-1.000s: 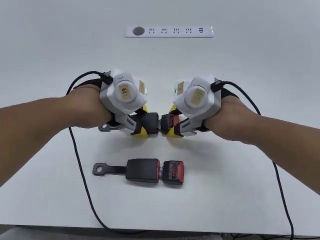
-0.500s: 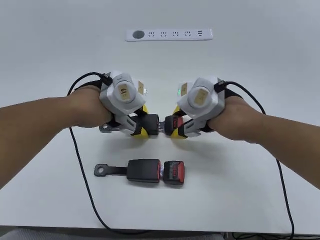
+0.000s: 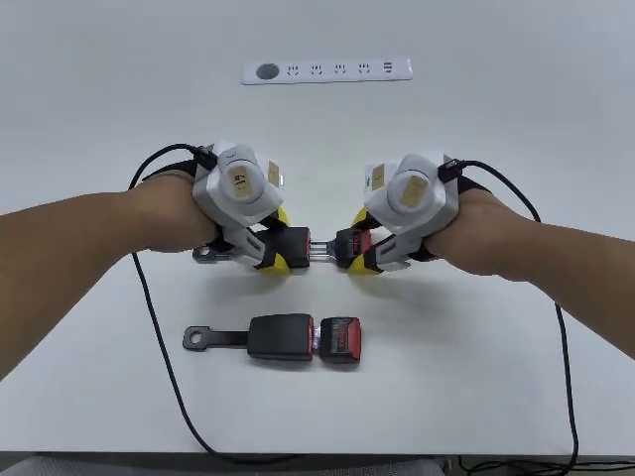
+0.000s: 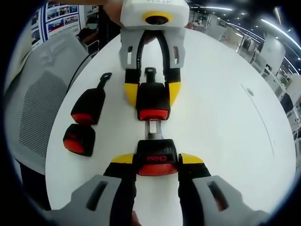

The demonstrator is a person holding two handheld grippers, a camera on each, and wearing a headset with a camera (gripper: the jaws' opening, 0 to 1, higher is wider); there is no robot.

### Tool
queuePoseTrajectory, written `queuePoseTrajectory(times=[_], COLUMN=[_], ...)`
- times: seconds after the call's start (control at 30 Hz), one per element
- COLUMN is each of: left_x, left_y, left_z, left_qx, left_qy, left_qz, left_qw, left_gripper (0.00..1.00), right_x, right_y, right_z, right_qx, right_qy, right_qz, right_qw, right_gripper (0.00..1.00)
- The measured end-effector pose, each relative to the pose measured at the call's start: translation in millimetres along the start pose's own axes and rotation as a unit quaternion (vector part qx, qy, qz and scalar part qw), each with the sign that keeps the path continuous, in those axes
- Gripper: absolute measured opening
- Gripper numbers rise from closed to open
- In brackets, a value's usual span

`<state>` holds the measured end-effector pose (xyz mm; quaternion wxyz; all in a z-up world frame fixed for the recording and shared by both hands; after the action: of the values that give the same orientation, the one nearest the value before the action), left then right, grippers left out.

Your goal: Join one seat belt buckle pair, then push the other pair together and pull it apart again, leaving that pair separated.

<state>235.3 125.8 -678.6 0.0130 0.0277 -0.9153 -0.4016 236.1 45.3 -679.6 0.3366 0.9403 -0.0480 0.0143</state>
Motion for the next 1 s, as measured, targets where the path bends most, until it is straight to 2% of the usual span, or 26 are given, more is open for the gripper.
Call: queuePoseTrajectory(times=[0.07, 0.27, 0.33, 0.53, 0.7, 1.0], left_x=[-1.3, -2.6, -3.4, -3.2, -1.3, -5.7], left_y=[-0.5, -1.0, -1.5, -1.9, -1.5, -2.4], left_z=[1.7, 3.5, 4.3, 3.8, 1.6, 4.4], left_qx=[0.000, -0.001, 0.000, 0.001, 0.000, -0.002], left_qy=[0.000, -0.001, -0.001, -0.005, -0.003, 0.003], left_qz=[0.000, 0.000, -0.001, 0.001, -0.003, -0.002], left_qw=[1.0000, 1.0000, 1.0000, 1.0000, 1.0000, 1.0000], left_gripper=[0.35, 0.35, 0.35, 0.35, 0.35, 0.36], right_x=[2.3, -0.3, -2.4, 3.0, 5.0, 6.6], right_y=[7.2, 25.1, 35.7, 57.3, 66.5, 66.0], right_z=[9.1, 23.2, 31.1, 50.5, 58.3, 60.6], right_qx=[-0.004, -0.008, -0.012, -0.024, -0.023, -0.027], right_qy=[0.000, -0.005, -0.006, -0.010, -0.018, -0.026], right_qz=[0.004, 0.010, 0.013, 0.021, 0.025, 0.030], right_qw=[1.0000, 0.9999, 0.9998, 0.9994, 0.9993, 0.9988], right_gripper=[0.33, 0.33, 0.33, 0.34, 0.34, 0.36])
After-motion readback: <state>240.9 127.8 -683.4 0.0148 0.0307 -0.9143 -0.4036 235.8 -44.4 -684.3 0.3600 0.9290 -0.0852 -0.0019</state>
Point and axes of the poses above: the centre of the closed fingertips' face, and the gripper's own axes: y roughly backward along the fingers, x roughly to its right, z roughly out of its underside, the point moved 1 cm from there along y, roughly backward along the fingers, and after that the axes turned 14 degrees about x, right-handed, at the moved point
